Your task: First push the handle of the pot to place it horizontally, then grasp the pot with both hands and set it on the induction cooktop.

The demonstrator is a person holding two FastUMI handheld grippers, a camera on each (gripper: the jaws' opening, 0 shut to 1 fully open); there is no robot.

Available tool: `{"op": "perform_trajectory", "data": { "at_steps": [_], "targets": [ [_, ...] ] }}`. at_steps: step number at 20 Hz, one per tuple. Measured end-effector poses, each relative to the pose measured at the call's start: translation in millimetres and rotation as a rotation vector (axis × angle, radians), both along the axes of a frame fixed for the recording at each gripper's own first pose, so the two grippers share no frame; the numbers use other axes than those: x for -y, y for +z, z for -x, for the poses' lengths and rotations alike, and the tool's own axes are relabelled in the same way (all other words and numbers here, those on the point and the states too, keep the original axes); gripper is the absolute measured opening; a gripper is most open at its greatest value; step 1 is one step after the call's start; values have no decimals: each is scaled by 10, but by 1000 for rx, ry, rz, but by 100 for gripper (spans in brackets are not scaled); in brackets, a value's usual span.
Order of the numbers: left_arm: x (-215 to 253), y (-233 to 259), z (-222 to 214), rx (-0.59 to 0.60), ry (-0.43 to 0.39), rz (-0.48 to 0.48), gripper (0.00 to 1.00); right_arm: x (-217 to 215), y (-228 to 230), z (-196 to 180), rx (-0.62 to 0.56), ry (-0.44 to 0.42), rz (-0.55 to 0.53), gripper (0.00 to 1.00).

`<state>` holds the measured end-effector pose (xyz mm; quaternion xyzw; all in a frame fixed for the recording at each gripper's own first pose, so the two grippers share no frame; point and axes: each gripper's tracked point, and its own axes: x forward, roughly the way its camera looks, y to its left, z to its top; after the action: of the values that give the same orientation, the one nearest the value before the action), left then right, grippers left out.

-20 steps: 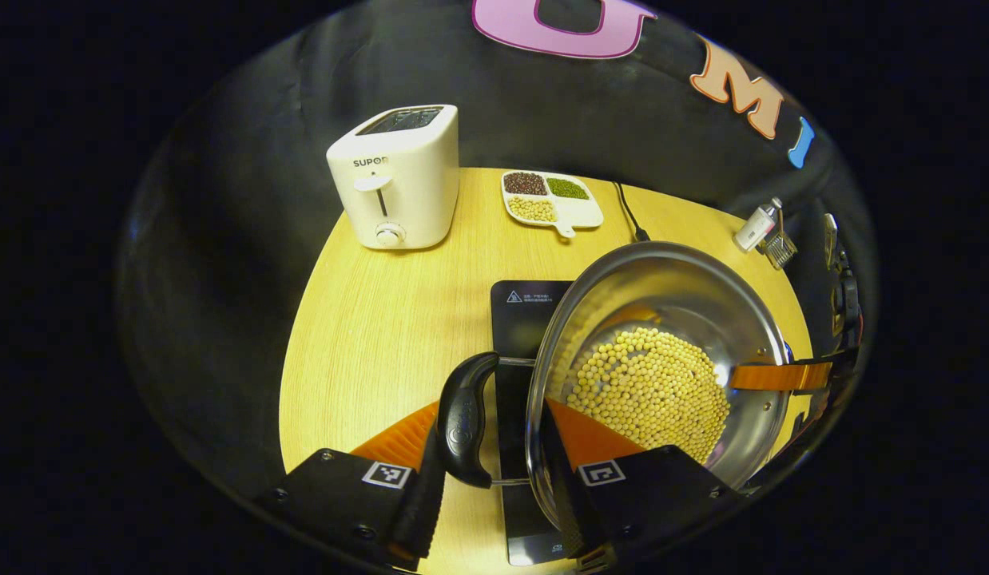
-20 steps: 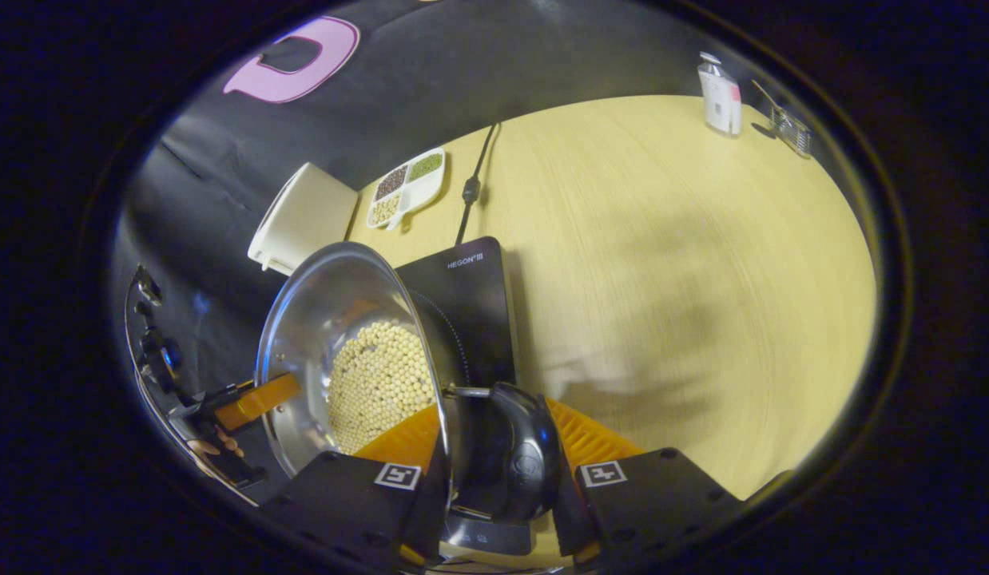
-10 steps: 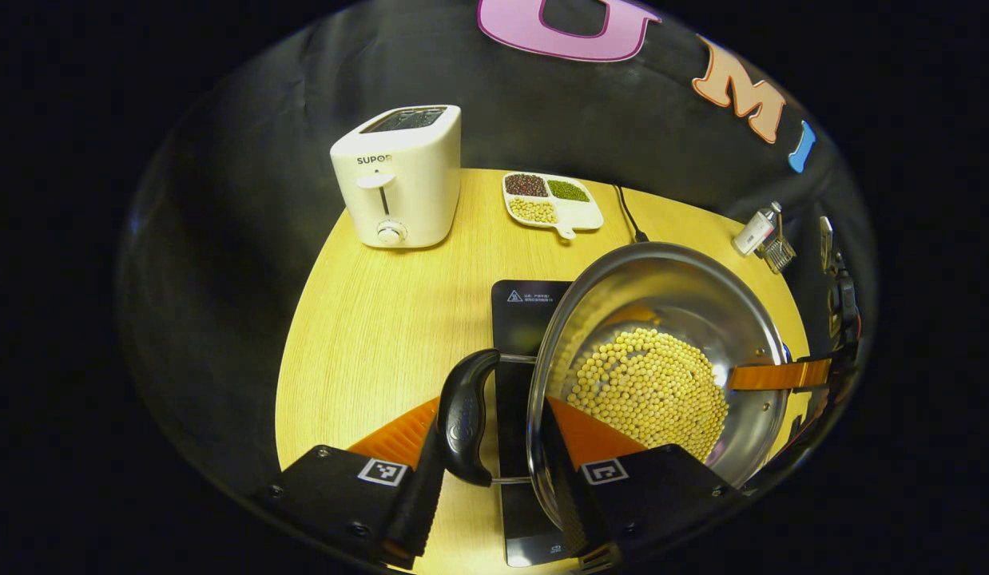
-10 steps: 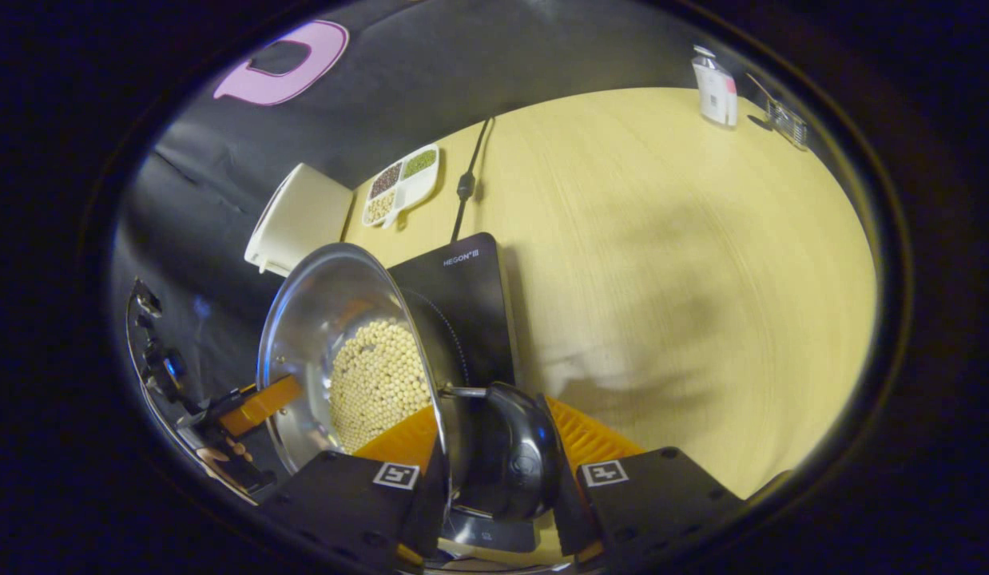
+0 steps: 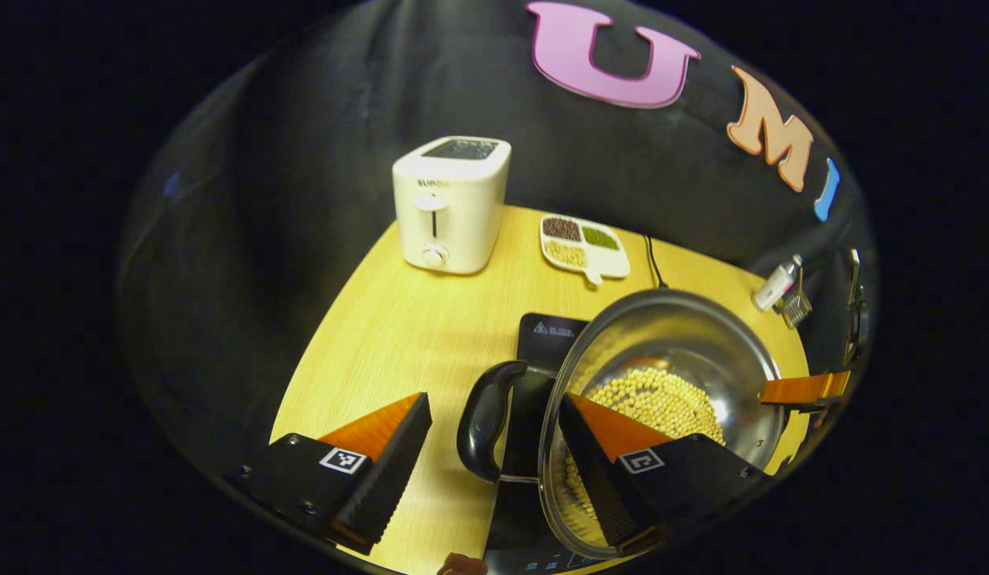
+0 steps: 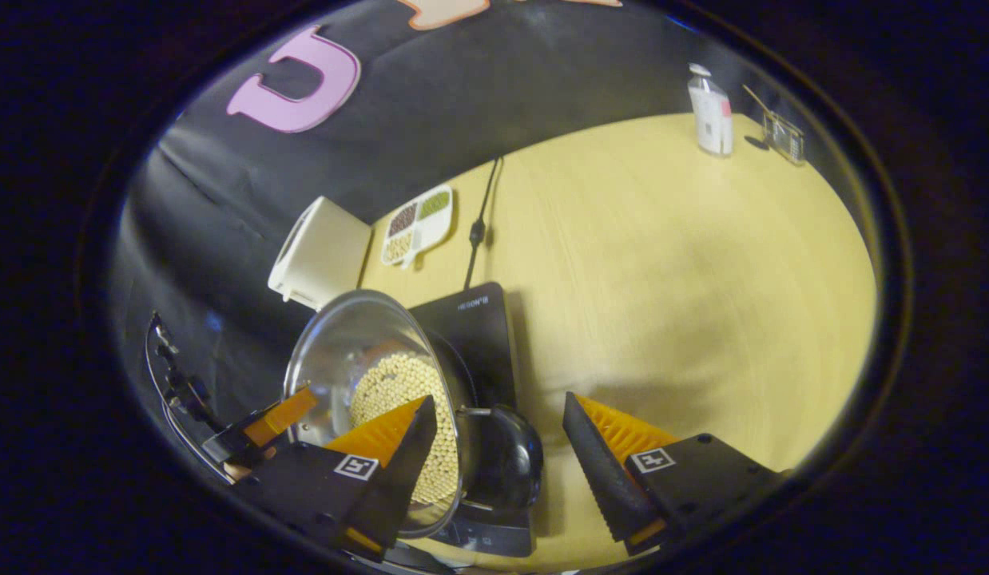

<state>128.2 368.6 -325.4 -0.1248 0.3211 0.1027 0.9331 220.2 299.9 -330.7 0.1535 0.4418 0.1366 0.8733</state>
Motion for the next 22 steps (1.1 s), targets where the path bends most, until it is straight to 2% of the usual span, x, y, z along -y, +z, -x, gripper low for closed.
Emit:
{"op": "perform_trajectory", "data": {
  "at_steps": [2, 3, 5, 6, 7, 8, 9, 10, 11, 14, 15, 16, 19, 20, 22],
  "targets": [
    [-20, 295, 10, 98, 45, -30, 97, 99, 271, -28, 92, 10, -7, 100],
    [1, 422, 64, 129, 63, -45, 97, 160, 441, 1, 139, 15, -11, 93],
    [113, 638, 196, 150, 87, -68, 97, 305, 772, 64, 224, 28, -19, 93],
    [185, 770, 261, 168, 100, -80, 97, 372, 907, 115, 254, 36, -25, 100],
    [265, 915, 322, 192, 118, -91, 97, 461, 1043, 168, 282, 46, -28, 99],
    [372, 1051, 398, 214, 137, -103, 97, 577, 1170, 246, 312, 56, -23, 93],
    [483, 1144, 479, 227, 156, -115, 97, 714, 1284, 310, 339, 67, -9, 92],
    [603, 1258, 555, 238, 172, -129, 97, 849, 1412, 384, 373, 77, 7, 92],
    [743, 1383, 627, 254, 182, -145, 97, 977, 1549, 432, 414, 88, 26, 99],
    [1210, 1897, 874, 333, 202, -185, 97, 1323, 1952, 582, 527, 108, 63, 100],
    [1346, 2078, 954, 363, 210, -203, 94, 1427, 2116, 655, 560, 109, 51, 100],
    [1490, 2220, 1023, 389, 215, -224, 96, 1533, 2300, 739, 593, 106, 34, 100],
    [1976, 2566, 1125, 445, 203, -255, 96, 1849, 2695, 929, 678, 110, -30, 99],
    [2147, 2690, 1152, 473, 197, -262, 96, 1976, 2811, 974, 705, 110, -43, 93],
    [2512, 2908, 1184, 529, 180, -282, 96, 2257, 2970, 1063, 763, 91, -44, 92]
  ]
}}
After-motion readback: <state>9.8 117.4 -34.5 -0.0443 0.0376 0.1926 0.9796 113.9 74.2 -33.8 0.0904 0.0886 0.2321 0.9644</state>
